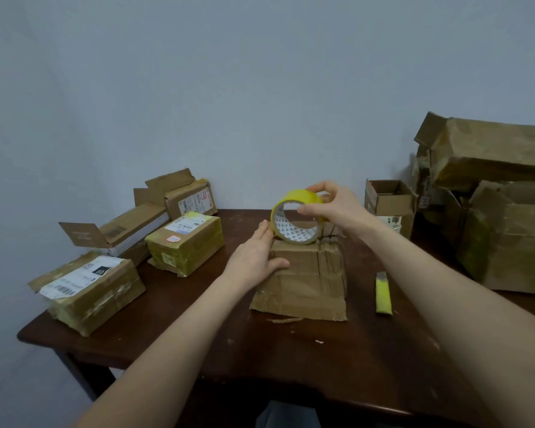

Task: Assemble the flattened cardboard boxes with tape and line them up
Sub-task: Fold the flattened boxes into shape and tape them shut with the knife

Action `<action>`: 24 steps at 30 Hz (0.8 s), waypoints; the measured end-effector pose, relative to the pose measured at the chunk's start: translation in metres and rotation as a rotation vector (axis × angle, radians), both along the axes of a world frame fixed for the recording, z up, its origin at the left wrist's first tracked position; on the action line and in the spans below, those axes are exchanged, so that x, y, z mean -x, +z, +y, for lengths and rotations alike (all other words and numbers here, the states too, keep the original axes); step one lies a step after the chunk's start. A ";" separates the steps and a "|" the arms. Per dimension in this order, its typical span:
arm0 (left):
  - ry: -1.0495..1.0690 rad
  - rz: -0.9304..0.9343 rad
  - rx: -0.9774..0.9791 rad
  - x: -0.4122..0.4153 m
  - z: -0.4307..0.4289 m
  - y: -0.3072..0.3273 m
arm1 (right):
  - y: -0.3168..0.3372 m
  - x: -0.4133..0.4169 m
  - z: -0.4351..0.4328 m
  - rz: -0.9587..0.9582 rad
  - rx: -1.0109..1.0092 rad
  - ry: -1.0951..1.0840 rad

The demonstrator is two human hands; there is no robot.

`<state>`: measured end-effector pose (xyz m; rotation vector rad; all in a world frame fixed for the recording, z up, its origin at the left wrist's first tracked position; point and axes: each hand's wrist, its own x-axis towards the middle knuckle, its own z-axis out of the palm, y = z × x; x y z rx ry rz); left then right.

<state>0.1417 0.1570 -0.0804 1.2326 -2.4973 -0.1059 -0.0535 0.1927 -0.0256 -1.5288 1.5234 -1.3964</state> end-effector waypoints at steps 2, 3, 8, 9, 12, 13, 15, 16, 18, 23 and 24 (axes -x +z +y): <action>0.007 -0.023 -0.009 -0.001 0.003 0.002 | 0.006 0.001 0.003 0.053 0.036 -0.021; 0.007 -0.031 -0.014 -0.001 0.004 0.002 | 0.010 0.003 0.005 0.094 0.045 -0.030; 0.004 -0.043 -0.012 -0.001 0.005 0.001 | 0.024 0.025 0.014 0.281 0.013 -0.033; 0.002 -0.047 -0.009 -0.001 0.005 0.001 | 0.026 0.030 0.016 0.316 0.010 -0.035; -0.009 -0.047 0.005 0.000 0.005 -0.001 | 0.029 0.037 0.015 0.386 -0.011 -0.052; -0.008 -0.048 0.006 0.000 0.005 -0.001 | 0.028 0.038 0.014 0.399 -0.015 -0.065; 0.014 -0.093 0.043 -0.001 0.003 -0.001 | 0.023 0.039 0.014 0.419 -0.004 -0.099; 0.033 -0.148 0.097 0.000 0.001 0.001 | 0.019 0.038 0.015 0.397 0.006 -0.108; 0.056 -0.272 0.217 0.006 0.001 0.004 | 0.012 0.035 0.017 0.302 0.028 -0.106; -0.057 -0.257 0.232 0.038 0.009 0.006 | 0.011 0.023 0.019 0.233 0.054 -0.182; -0.068 -0.243 0.222 0.039 0.008 0.006 | 0.010 0.021 0.019 0.231 0.058 -0.182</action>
